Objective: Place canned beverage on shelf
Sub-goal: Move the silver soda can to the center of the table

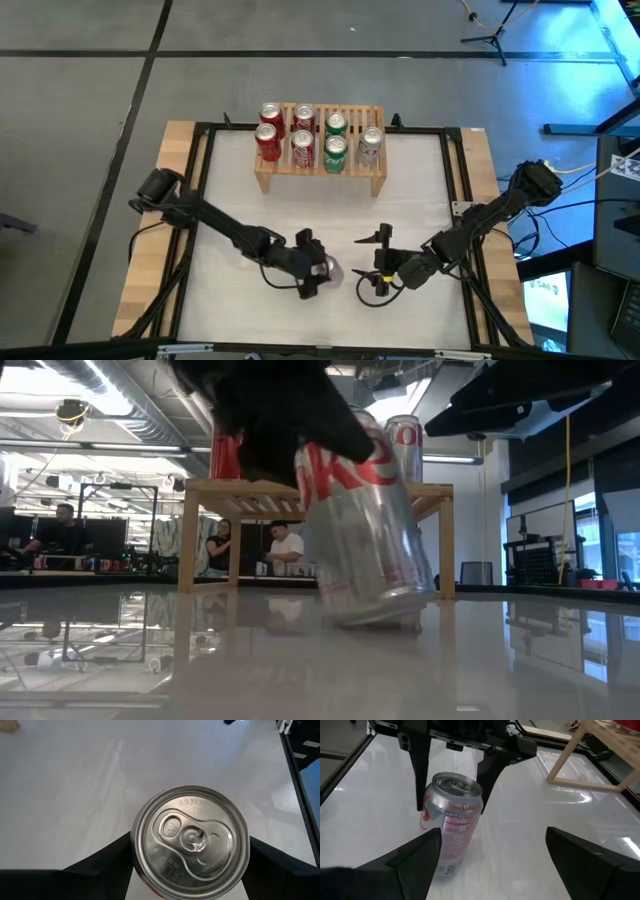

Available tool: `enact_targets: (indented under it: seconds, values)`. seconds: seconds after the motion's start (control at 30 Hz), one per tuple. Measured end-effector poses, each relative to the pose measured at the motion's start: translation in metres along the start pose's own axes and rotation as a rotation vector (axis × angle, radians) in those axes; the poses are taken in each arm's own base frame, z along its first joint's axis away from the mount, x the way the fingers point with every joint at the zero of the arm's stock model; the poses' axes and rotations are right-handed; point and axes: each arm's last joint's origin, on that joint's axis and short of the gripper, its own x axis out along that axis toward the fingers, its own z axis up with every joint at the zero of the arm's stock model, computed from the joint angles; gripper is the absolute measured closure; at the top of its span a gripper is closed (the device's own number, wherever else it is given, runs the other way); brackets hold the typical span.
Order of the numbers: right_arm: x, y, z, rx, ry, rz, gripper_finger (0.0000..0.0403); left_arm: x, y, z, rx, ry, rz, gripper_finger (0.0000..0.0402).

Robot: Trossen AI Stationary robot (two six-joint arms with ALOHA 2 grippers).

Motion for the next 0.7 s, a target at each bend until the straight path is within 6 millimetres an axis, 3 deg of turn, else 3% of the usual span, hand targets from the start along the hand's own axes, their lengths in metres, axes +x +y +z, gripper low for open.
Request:
enact_targets:
  seconds: [0.7]
  values:
    - [-0.0003, 0.0007, -0.0002, 0.004, 0.002, 0.011, 0.0050, 0.0029, 0.0002, 0.0018, 0.048, 0.060, -0.039, 0.0124]
